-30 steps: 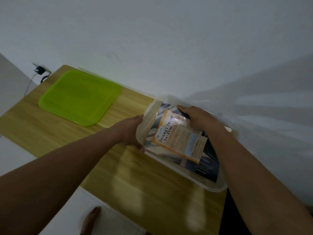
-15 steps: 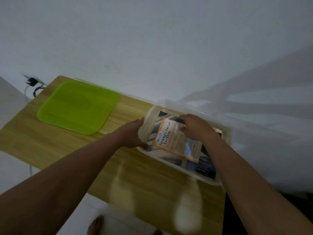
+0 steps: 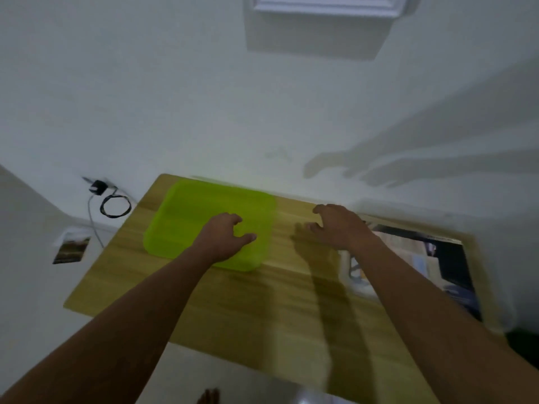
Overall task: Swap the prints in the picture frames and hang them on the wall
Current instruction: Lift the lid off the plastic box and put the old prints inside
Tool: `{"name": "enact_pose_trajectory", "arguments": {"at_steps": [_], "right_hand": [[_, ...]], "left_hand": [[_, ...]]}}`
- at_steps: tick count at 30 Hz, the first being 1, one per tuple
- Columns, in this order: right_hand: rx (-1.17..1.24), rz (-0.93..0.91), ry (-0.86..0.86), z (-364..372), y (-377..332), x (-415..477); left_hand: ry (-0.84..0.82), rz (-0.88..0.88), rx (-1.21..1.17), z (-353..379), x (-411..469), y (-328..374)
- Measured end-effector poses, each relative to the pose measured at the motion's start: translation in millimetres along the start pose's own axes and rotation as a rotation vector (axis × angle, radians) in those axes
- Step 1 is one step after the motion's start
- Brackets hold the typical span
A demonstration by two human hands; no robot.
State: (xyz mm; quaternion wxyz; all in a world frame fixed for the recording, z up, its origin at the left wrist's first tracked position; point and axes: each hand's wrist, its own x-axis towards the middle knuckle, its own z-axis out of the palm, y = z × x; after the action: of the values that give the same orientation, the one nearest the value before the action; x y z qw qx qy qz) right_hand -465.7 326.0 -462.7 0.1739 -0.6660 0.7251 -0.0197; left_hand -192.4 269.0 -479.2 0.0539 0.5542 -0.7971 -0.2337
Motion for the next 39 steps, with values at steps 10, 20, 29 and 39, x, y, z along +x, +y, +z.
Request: {"name": "enact_pose_trajectory", "arguments": {"at_steps": [10, 20, 29, 39], "right_hand": [[0.265, 0.318, -0.082, 78.6, -128.6, 46.4], [0.595, 0.554, 0.064, 129.2, -139.5, 72.4], [0.823, 0.571, 0.039, 150.2, -133.4, 67.0], [1.057, 0.575, 0.083, 120.2, -141.8, 15.4]], "left_hand": [[-0.028, -0.102, -0.030, -63.6, 31.2, -176.6], [-0.091, -0.257, -0.037, -58.6, 57.0, -246.2], [-0.174, -0.391, -0.236, -49.8, 61.4, -267.1], [-0.189, -0.374, -0.511, -87.9, 20.3, -243.8]]}}
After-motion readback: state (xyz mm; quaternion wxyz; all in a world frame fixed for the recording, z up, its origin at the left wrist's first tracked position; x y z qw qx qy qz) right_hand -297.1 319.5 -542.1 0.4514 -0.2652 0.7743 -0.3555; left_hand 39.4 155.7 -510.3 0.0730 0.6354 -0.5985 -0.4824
